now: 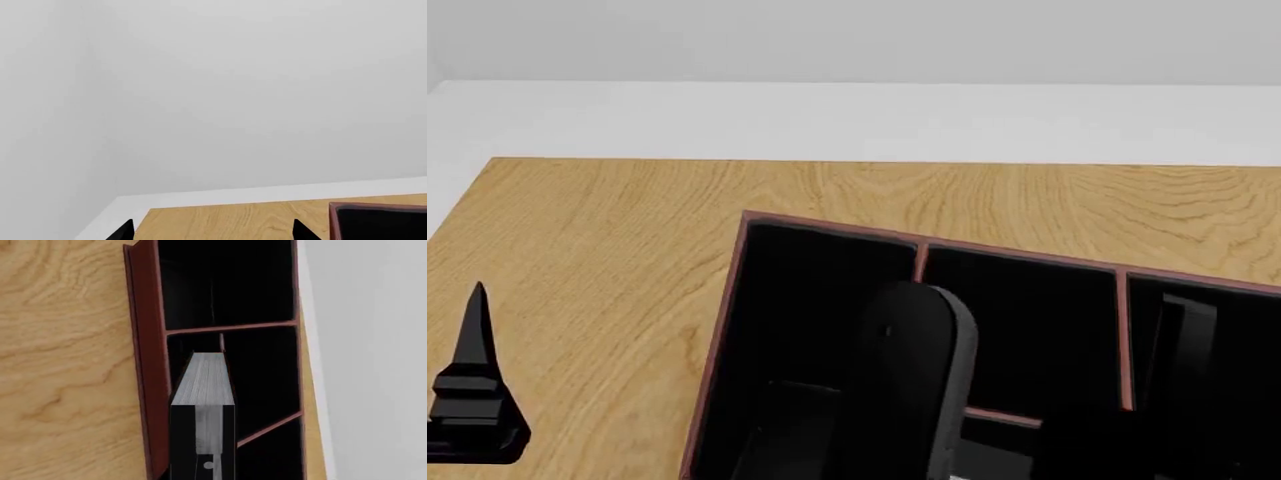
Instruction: Pick up the book and place it in the front compartment of the caddy.
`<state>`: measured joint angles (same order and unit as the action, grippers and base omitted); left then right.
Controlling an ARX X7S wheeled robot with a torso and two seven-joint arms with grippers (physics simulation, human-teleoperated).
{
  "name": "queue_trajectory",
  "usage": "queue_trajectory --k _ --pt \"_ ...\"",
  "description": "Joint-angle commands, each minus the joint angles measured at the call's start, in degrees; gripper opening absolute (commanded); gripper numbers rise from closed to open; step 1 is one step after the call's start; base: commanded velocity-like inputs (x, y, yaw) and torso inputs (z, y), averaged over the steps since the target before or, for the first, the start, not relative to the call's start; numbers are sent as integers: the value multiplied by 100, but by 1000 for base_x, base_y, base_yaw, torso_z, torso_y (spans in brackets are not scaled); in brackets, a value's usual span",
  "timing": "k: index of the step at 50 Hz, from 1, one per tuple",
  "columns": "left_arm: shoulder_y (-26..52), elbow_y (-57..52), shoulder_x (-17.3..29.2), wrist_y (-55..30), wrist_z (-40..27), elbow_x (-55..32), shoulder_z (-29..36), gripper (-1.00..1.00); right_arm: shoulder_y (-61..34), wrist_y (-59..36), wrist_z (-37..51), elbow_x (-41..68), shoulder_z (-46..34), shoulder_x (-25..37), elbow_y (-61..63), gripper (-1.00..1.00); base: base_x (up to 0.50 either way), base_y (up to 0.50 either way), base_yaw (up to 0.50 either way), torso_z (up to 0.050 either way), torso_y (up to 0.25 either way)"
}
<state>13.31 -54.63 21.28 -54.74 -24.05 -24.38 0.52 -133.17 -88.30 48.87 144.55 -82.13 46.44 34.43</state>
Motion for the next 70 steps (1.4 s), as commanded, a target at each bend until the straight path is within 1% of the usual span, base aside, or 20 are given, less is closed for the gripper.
queue_trajectory --k 1,13,22,27,31,38,45,48,54,70 --pt "25 -1 24 -9 -46 -39 29 100 -177 -166 -1643 -1972 104 31 -53 -100 0 0 0 0 0" --pt "75 56 48 6 -82 -74 68 100 -144 -134 -3670 -3992 182 -94 -130 -100 0 0 0 0 1" --pt "100 52 65 0 -112 -111 76 100 -77 -55 -4849 -5213 195 -196 -220 -100 0 0 0 0 1" --pt "75 71 80 37 -128 -103 112 100 -65 26 -5640 -6085 129 -216 -316 -100 0 0 0 0 2" --pt "68 85 90 60 -140 -108 115 100 4 81 -5984 -6355 222 -238 -462 -100 0 0 0 0 0" --pt "27 101 106 117 -160 -102 149 100 -13 179 -6810 -7231 -19 -286 -647 -100 0 0 0 0 1" --pt "10 97 117 134 -184 -128 152 100 -59 350 -7467 -7791 -230 -397 -981 -100 0 0 0 0 0" --pt "6 102 127 141 -190 -140 148 100 20 291 -7483 -7585 -1 -462 -1281 -100 0 0 0 0 3" --pt "5 122 140 167 -201 -160 143 100 18 381 -7846 -7762 -43 -557 -1607 -100 0 0 0 0 0" --pt "19 161 166 204 -243 -209 149 100 111 940 -8970 -8765 -666 -946 -2751 -100 0 0 0 0 1"
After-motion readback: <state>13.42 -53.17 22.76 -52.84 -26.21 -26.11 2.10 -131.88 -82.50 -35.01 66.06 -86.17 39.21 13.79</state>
